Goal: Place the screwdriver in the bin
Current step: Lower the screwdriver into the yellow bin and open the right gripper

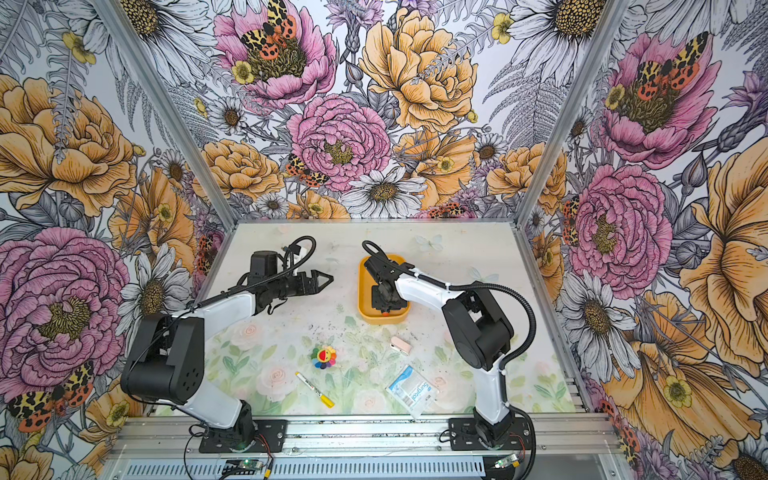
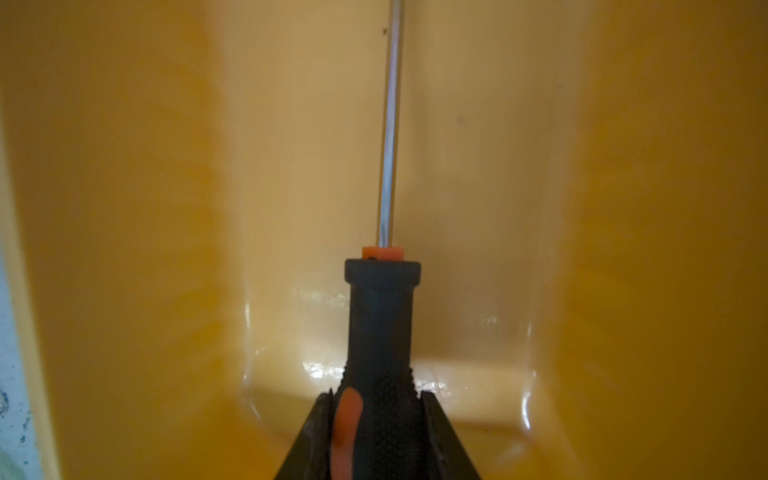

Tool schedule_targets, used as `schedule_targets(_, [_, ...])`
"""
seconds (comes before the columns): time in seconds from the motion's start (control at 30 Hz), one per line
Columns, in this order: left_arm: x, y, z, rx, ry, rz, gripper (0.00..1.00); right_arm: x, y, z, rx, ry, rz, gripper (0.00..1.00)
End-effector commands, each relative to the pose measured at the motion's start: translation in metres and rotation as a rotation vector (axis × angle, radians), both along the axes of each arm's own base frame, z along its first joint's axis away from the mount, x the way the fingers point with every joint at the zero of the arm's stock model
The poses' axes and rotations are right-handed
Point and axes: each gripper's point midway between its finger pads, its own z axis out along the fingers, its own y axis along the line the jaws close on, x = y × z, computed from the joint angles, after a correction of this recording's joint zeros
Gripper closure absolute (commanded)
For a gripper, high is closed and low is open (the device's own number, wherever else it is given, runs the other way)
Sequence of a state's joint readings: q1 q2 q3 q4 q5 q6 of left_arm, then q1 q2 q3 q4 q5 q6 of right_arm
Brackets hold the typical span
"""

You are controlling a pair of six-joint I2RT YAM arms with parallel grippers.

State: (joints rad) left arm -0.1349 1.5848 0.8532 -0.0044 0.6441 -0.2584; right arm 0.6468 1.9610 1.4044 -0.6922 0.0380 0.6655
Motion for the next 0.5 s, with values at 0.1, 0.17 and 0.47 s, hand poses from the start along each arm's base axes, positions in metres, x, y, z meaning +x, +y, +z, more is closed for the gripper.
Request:
schedule_targets(0.1, [0.0031, 0.0034, 0.0024, 0.013, -0.015, 0.002, 0.01, 0.0099, 0.0041, -0.0012, -0.012, -0.023, -0.006, 1.0])
schedule_targets(0.17, [0.0034, 0.0036, 0.0032, 0.013, -0.017, 0.003, 0.01, 0.0095, 0.0034, -0.0035, -0.017, -0.019, -0.007, 1.0])
schedule_targets(0.47, [0.003, 0.0034, 0.0017, 0.013, -0.012, 0.002, 0.01, 0.0087, 0.0021, -0.006, -0.024, -0.015, -0.008, 0.71])
